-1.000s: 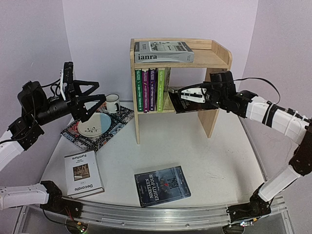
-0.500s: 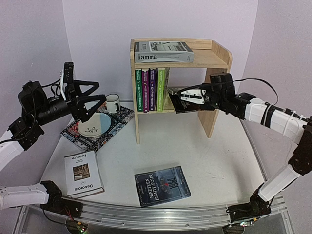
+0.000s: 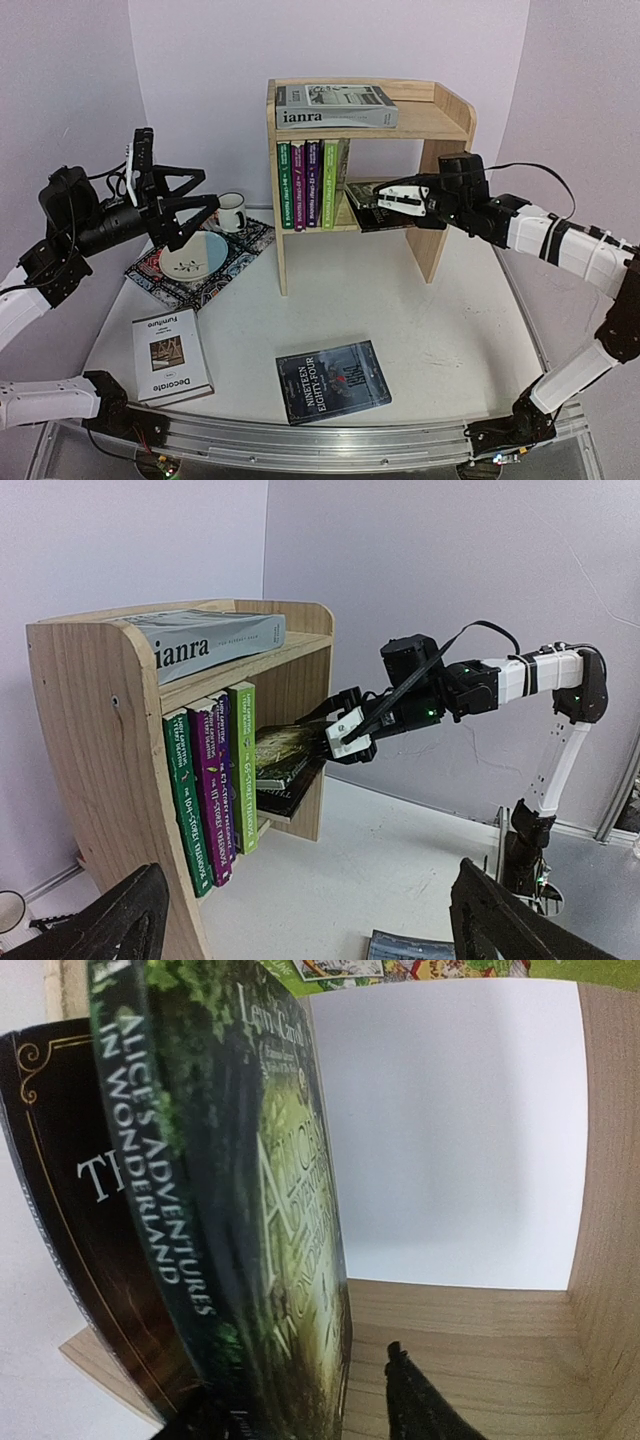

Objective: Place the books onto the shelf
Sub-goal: Place the book on the book pile on the shelf.

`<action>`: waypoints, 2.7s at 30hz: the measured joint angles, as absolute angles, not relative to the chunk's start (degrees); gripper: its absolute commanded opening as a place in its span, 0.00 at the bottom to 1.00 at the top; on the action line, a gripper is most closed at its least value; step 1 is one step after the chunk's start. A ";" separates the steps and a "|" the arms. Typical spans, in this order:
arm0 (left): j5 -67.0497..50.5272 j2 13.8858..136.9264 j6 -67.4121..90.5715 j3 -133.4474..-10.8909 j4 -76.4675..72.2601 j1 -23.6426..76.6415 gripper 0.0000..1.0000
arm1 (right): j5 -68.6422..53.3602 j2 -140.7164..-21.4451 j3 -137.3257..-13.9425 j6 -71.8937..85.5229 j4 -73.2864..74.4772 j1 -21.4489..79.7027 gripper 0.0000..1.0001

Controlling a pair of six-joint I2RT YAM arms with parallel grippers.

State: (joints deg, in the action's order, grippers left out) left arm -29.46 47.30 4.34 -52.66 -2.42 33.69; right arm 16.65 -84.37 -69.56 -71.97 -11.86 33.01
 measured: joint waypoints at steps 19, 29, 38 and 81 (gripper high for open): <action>-29.87 49.31 4.52 -52.66 -2.42 33.69 1.00 | 13.10 -79.27 -69.63 -69.96 1.21 32.77 0.84; -29.98 49.45 4.58 -52.66 -2.44 33.69 1.00 | 12.83 -85.37 -78.64 -66.02 5.91 32.77 0.84; -30.02 49.41 4.56 -52.66 -2.42 33.69 1.00 | 14.82 -90.22 -80.90 -65.93 8.19 32.54 0.84; -30.50 48.90 4.62 -51.75 -2.44 33.69 1.00 | 9.54 -91.46 -82.36 -57.12 14.99 30.76 0.95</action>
State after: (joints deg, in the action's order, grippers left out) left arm -30.50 48.90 4.62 -51.75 -2.44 33.69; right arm 9.54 -91.46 -82.36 -57.12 14.99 30.76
